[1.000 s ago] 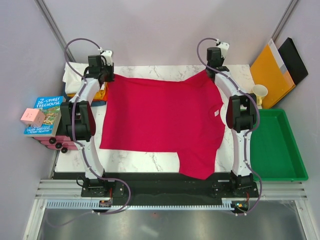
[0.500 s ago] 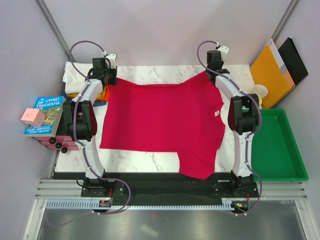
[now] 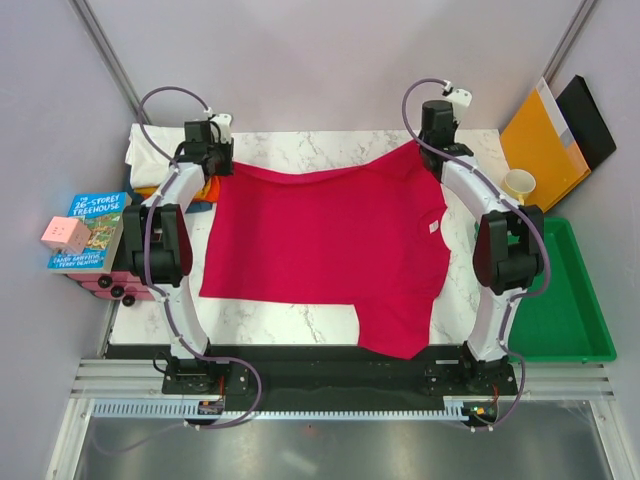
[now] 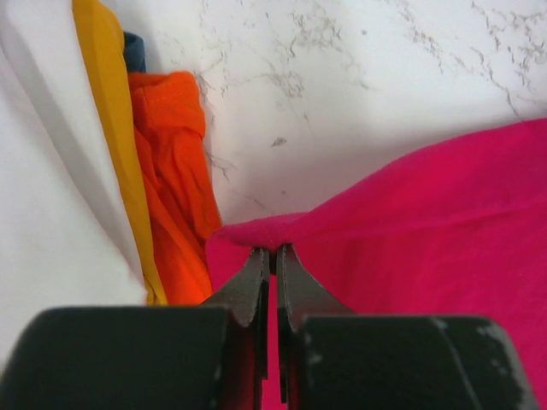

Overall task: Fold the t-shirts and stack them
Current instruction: Fold the flattened tshirt in 1/3 of the way

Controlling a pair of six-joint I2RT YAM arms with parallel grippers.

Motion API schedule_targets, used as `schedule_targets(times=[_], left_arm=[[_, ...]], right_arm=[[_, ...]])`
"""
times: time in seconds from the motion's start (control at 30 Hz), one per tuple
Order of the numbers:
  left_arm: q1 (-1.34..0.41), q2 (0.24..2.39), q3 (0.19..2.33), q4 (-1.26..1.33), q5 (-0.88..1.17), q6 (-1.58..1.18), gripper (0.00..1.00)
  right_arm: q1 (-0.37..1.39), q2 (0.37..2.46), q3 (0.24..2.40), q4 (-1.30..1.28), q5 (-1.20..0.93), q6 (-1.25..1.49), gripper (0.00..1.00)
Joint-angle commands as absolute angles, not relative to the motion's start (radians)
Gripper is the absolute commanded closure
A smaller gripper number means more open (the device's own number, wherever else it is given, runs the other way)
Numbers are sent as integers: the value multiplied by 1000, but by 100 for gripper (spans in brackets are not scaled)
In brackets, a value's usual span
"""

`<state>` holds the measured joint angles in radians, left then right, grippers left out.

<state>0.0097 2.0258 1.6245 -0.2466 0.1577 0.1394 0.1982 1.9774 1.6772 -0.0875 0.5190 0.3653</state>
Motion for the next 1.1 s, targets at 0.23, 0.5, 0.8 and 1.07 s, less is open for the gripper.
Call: schedule_targets(times=[0.23, 0.5, 0.8, 1.07], left_arm=[[12, 1907, 1523, -199, 109, 152, 98], [12, 1898, 1523, -203, 87, 156, 98], [15, 1875, 1508, -224, 80, 155, 98], [29, 1876, 1465, -218, 60, 167, 98]], right_arm=[[202, 1763, 1411, -46, 563, 440, 100], [187, 1648, 1253, -48, 571, 463, 100], [181, 1537, 1172, -97, 565, 488, 100], [181, 1477, 1042, -140, 512, 555, 100]])
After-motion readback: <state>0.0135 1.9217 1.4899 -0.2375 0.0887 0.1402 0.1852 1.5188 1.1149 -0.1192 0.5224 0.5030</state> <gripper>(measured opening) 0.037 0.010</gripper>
